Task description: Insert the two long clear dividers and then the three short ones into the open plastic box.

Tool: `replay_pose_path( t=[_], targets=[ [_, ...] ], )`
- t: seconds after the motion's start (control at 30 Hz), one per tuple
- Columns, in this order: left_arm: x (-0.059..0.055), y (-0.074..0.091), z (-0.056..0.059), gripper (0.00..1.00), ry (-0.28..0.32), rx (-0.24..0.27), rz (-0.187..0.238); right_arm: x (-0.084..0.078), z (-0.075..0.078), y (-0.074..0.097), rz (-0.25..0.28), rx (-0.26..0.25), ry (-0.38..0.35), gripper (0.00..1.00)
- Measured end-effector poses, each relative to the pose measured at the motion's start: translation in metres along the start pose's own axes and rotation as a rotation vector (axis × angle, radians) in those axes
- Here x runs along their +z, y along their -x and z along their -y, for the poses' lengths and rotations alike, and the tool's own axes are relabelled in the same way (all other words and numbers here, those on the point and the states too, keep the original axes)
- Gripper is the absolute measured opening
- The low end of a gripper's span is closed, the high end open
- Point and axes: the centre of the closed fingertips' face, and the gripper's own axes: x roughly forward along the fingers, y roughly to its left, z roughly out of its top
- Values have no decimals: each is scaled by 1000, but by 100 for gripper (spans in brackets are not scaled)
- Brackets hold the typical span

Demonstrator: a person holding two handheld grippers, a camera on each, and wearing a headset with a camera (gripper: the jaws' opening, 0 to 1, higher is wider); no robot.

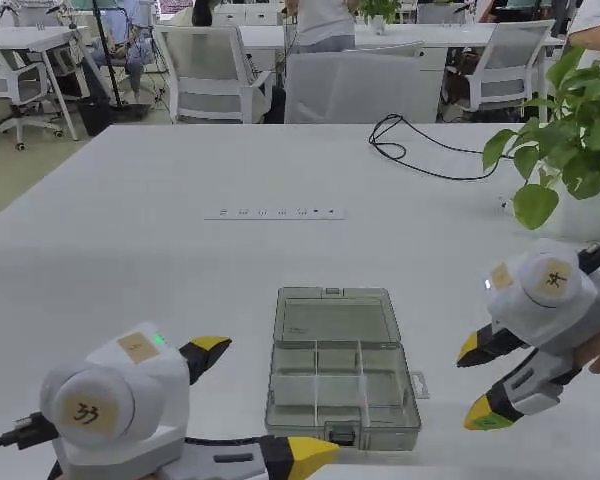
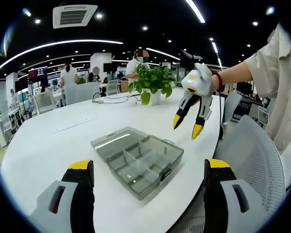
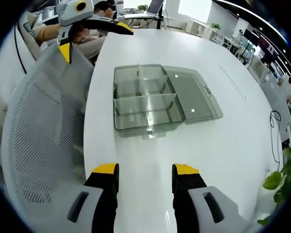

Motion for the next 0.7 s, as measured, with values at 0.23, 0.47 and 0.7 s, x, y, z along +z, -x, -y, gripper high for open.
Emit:
replay_pose_path(
  t=[0.23, 0.47, 0.7],
  targets=[
    [2, -3, 1, 95, -3, 10, 3, -36, 5, 8, -37, -10, -44, 45],
    [3, -4, 0, 94, -10, 21, -5, -66, 11, 12, -70, -22, -89, 45],
    [0, -3, -2, 93, -8, 28, -16, -92, 15, 13, -122, -29, -114, 44]
  ],
)
